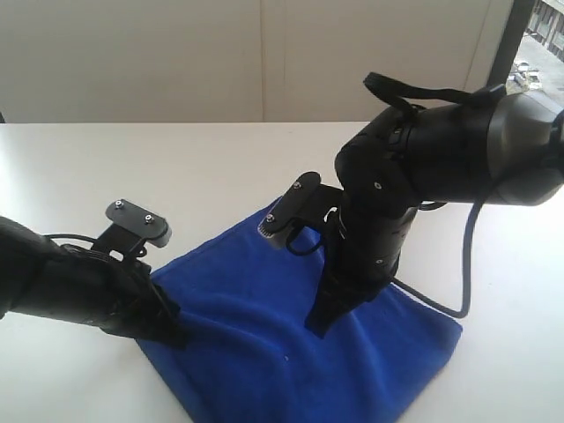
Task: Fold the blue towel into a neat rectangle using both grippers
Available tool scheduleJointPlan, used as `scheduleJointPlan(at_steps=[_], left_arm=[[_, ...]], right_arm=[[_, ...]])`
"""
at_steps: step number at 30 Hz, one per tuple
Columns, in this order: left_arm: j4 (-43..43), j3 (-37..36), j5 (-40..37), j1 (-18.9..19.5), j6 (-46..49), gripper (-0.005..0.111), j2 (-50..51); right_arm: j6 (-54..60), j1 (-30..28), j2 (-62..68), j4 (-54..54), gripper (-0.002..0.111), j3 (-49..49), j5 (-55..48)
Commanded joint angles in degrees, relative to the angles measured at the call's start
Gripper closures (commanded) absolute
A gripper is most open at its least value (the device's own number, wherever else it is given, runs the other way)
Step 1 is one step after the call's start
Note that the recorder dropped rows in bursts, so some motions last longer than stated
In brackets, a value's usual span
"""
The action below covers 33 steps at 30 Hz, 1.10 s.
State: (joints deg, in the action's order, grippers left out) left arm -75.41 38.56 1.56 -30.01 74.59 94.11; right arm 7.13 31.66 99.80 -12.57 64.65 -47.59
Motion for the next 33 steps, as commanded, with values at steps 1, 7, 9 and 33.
scheduleJointPlan(at_steps=[1,7,9,33], left_arm=[[-0.77,2.07,-0.7,0.23,1.56,0.107,-0.32],[-3.27,8.71,13.21,0.23,11.88,0.107,-4.88],[-16.11,11.41,23.16,0.23,29.97,0.107,-4.9],[29.09,29.5,-58.08,17.51,-30.91,0.107,5.02]], right_arm=[[1.32,-0.29,-0.08,0.26,0.108,-0.12,0.06],[1.62,-0.29,-0.08,0.16,0.108,-0.12,1.11],[1.62,-0.29,-0.08,0.16,0.108,-0.12,1.11],[1.87,-0.29,-0.08,-1.29,0.108,-0.12,-0.94]])
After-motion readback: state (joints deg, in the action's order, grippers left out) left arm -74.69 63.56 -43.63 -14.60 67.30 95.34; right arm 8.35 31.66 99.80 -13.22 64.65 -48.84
